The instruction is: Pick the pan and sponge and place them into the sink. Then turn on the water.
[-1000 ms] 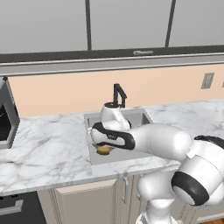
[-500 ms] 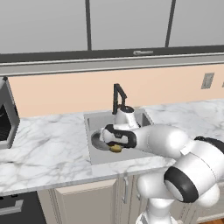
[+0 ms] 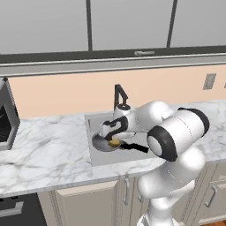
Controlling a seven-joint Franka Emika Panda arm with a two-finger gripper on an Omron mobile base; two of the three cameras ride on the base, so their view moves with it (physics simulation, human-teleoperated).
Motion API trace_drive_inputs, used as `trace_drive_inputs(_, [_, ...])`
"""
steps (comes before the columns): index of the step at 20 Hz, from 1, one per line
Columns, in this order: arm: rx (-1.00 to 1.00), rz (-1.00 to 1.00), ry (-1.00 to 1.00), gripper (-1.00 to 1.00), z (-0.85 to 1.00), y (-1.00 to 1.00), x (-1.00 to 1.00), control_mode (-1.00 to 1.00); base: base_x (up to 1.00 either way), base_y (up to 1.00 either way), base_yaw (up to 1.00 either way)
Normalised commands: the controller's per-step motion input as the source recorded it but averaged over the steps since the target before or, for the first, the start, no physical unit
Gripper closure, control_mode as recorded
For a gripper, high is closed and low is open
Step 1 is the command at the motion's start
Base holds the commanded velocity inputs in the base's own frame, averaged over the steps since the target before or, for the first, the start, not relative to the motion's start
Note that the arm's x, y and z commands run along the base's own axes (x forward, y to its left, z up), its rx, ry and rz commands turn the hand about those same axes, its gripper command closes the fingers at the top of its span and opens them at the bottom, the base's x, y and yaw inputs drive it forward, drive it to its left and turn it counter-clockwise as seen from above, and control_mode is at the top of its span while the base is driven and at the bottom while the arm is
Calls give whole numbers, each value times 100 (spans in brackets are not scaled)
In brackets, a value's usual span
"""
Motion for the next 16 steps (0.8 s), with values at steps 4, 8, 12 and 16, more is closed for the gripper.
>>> trace_drive_inputs(4, [-7, 0, 1, 100, -50, 0, 62, -100, 0, 0, 0])
trace_drive_inputs(8, [-10, 0, 2, 100, -54, 0, 54, -100, 0, 0, 0])
trace_drive_inputs(12, [-6, 0, 1, 100, -36, 0, 41, -100, 0, 0, 0])
trace_drive_inputs(16, [0, 0, 0, 100, -16, 0, 45, -100, 0, 0, 0])
